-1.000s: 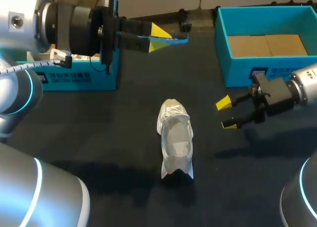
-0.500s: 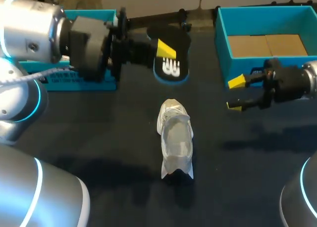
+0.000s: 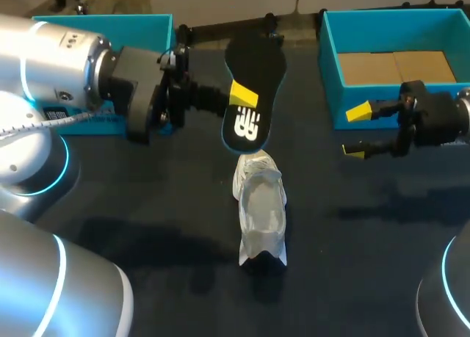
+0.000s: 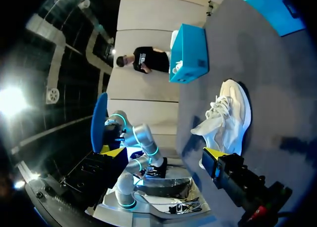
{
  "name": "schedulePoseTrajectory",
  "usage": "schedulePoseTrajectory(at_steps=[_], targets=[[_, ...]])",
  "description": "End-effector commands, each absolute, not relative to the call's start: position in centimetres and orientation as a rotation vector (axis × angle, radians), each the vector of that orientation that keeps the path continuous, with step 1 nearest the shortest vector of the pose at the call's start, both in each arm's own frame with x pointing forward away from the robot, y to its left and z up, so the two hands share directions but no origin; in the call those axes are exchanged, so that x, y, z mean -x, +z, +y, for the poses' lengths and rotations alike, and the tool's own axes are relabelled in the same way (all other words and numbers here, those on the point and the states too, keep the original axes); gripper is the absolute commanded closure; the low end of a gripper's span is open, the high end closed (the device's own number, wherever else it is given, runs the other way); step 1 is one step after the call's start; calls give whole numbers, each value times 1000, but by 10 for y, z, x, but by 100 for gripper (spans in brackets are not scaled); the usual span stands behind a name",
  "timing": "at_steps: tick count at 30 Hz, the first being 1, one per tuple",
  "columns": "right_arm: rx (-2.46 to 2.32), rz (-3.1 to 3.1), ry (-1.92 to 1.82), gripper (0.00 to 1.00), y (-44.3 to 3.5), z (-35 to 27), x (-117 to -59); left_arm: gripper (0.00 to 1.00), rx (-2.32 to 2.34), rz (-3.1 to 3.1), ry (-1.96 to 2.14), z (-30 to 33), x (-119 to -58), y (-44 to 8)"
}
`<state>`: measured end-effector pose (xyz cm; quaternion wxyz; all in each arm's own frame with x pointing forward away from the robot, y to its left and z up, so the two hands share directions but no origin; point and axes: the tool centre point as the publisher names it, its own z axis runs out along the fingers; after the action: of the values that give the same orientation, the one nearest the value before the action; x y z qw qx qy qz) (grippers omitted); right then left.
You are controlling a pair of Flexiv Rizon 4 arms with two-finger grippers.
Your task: Take the shoe out of the shoebox, open the shoe tongue, remove and reinsert the insole, then place the shoe into the shoebox
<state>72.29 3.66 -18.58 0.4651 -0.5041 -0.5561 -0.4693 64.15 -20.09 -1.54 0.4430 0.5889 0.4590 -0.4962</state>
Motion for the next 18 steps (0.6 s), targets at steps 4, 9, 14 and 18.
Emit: schedulePoseTrajectory(at_steps=[4, 9, 14, 18], targets=[[1242, -1363, -1157, 0, -186, 38, -724, 100, -1476, 1089, -1189, -206, -638, -25], [1250, -1356, -1170, 0, -183, 39, -730, 100, -1508, 986, -1059, -208, -636, -69], [1239, -1351, -1190, 0, -176, 40, -739, 100, -1432, 991, -1031, -206, -644, -102], [1259, -1347, -1205, 0, -173, 42, -745, 100, -1407, 1016, -1021, -206, -649, -114]])
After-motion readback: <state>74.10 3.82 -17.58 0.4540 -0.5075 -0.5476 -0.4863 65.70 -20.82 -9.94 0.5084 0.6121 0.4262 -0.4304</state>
